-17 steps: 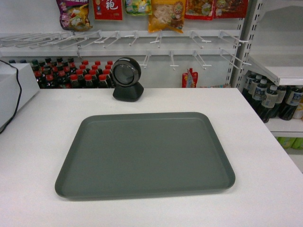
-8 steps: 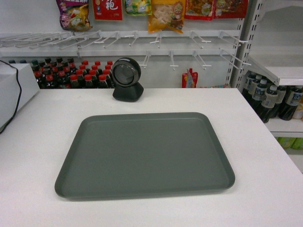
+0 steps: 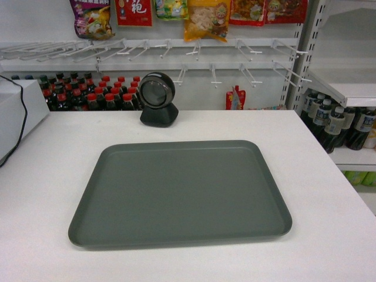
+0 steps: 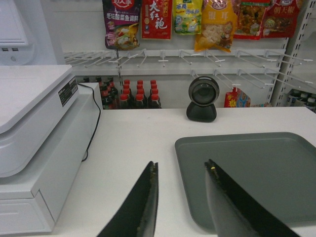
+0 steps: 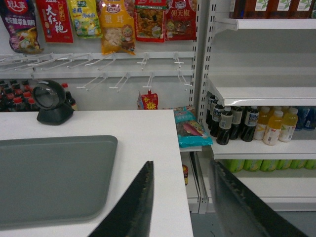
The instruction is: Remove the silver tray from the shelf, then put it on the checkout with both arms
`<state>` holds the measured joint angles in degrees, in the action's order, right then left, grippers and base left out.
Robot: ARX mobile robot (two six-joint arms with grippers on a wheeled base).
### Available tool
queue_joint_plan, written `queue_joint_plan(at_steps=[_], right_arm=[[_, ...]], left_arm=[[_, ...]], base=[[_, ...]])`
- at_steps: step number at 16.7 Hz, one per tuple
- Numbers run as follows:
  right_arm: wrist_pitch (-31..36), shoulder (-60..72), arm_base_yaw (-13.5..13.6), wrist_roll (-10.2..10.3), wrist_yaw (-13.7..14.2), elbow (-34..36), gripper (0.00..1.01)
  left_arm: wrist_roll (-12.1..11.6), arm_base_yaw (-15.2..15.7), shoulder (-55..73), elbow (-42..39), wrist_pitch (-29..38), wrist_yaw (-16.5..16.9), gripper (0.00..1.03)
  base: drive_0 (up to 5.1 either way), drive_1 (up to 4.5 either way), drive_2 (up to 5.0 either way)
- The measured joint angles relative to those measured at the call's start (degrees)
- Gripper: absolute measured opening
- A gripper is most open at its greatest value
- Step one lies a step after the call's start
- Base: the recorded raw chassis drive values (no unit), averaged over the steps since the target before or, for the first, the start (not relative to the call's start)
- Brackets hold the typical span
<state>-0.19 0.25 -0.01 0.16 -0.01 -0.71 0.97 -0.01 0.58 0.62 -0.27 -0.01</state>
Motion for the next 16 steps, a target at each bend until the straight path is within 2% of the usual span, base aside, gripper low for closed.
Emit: queue_joint_plan(at_steps=[6,16], right_arm=[[-0.07,-0.02,0.00,0.02,0.00,0.00,0.99],[-0.07,-0.02,0.00,0.00,0.00,0.00,0.98]], left_arm=[[0.00,0.00,0.00,0.00,0.04,0.00,0.99],[-0.02,0.00,0.00,0.00,0.04,0.00,0.98]], base=[[0.0,0.00,0.0],[0.0,0.00,0.0]])
